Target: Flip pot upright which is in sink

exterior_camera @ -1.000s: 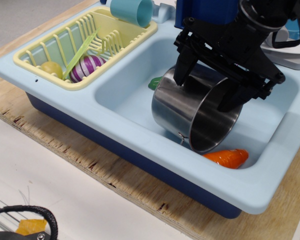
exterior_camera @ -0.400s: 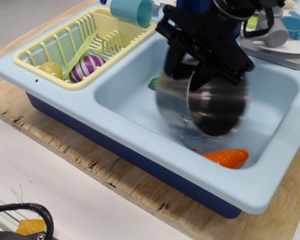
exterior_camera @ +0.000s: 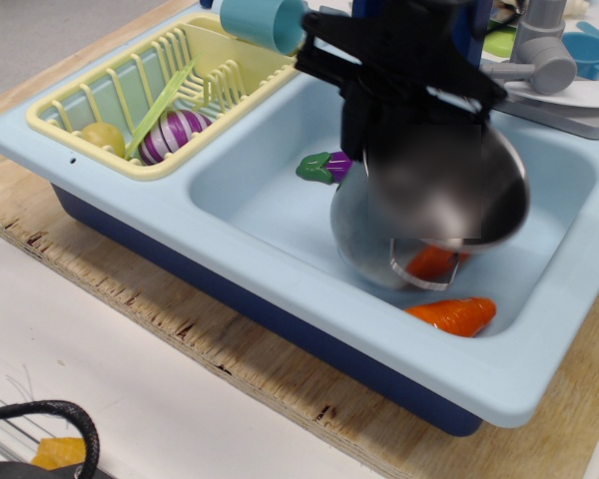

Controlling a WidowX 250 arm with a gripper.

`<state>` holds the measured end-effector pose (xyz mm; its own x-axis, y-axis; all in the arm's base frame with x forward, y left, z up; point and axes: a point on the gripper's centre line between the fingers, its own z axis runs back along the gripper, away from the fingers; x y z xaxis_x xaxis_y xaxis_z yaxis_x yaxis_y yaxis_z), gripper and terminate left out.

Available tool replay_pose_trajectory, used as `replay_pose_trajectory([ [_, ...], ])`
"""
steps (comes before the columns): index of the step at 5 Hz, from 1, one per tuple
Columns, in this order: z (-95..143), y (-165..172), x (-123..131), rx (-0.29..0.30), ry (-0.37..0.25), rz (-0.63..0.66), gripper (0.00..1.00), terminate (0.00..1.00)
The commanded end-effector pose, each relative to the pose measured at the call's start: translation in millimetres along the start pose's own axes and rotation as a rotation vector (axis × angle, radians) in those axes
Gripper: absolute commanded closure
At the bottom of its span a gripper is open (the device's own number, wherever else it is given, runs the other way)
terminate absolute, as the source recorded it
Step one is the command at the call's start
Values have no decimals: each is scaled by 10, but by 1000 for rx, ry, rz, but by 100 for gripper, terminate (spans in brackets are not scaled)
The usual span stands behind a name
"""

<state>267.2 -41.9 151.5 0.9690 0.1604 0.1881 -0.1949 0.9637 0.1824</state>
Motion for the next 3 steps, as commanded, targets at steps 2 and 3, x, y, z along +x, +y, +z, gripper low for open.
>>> replay_pose_trajectory([
  [2,104,167,-81,-75,-27,85,0,0],
  [3,104,167,-81,-75,-27,85,0,100],
])
